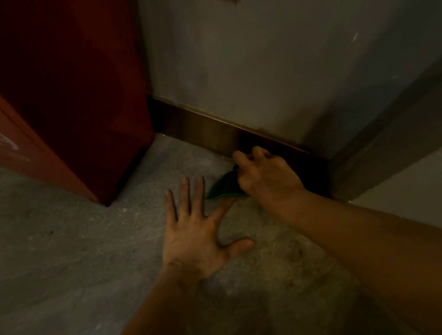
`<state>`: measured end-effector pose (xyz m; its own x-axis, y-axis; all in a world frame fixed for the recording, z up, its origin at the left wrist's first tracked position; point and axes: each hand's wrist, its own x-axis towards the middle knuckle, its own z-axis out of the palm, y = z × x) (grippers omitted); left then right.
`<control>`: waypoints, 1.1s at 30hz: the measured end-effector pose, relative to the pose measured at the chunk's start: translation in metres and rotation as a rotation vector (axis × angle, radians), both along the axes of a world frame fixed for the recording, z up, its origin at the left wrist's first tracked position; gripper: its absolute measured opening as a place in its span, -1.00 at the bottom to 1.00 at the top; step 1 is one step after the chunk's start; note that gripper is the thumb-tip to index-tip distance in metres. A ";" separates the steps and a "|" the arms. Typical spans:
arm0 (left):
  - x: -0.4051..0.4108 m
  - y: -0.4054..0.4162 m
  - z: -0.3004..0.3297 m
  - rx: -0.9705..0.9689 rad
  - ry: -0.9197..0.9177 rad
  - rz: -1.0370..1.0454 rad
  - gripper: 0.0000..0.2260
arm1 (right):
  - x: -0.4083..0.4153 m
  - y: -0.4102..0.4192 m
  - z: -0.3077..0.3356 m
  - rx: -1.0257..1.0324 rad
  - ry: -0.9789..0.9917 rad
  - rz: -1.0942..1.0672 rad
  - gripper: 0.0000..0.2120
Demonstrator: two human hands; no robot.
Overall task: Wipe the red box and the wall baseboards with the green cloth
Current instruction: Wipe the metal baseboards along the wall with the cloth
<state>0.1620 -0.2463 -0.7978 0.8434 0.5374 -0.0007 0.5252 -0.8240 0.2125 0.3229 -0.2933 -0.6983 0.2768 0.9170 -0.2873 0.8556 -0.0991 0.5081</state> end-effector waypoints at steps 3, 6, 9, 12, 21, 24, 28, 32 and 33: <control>-0.001 0.001 -0.001 0.001 -0.003 0.000 -0.12 | 0.002 -0.004 0.000 -0.027 0.002 -0.029 -0.58; -0.001 0.002 -0.001 -0.003 -0.005 -0.001 -0.11 | 0.004 -0.007 0.000 -0.046 -0.010 -0.050 -0.61; -0.001 0.001 -0.001 -0.004 -0.011 0.000 -0.11 | 0.005 -0.011 0.000 -0.069 -0.030 -0.079 -0.64; -0.001 0.001 -0.002 -0.004 -0.017 -0.001 -0.11 | 0.007 -0.016 0.000 -0.085 -0.046 -0.100 -0.71; 0.000 0.000 -0.003 0.008 -0.056 0.005 -0.13 | 0.010 -0.026 0.000 -0.124 -0.067 -0.190 -0.68; 0.000 0.000 -0.004 0.003 -0.060 0.005 -0.13 | 0.012 -0.027 0.002 -0.135 -0.063 -0.217 -0.67; -0.001 0.001 -0.004 0.007 -0.065 0.008 -0.13 | 0.013 -0.028 0.004 -0.143 -0.058 -0.266 -0.66; -0.001 -0.001 -0.004 0.016 -0.059 0.008 -0.13 | 0.012 -0.026 0.009 -0.125 -0.024 -0.317 -0.66; -0.001 -0.001 -0.004 0.016 -0.063 0.009 -0.13 | 0.011 -0.027 0.011 -0.107 -0.002 -0.325 -0.67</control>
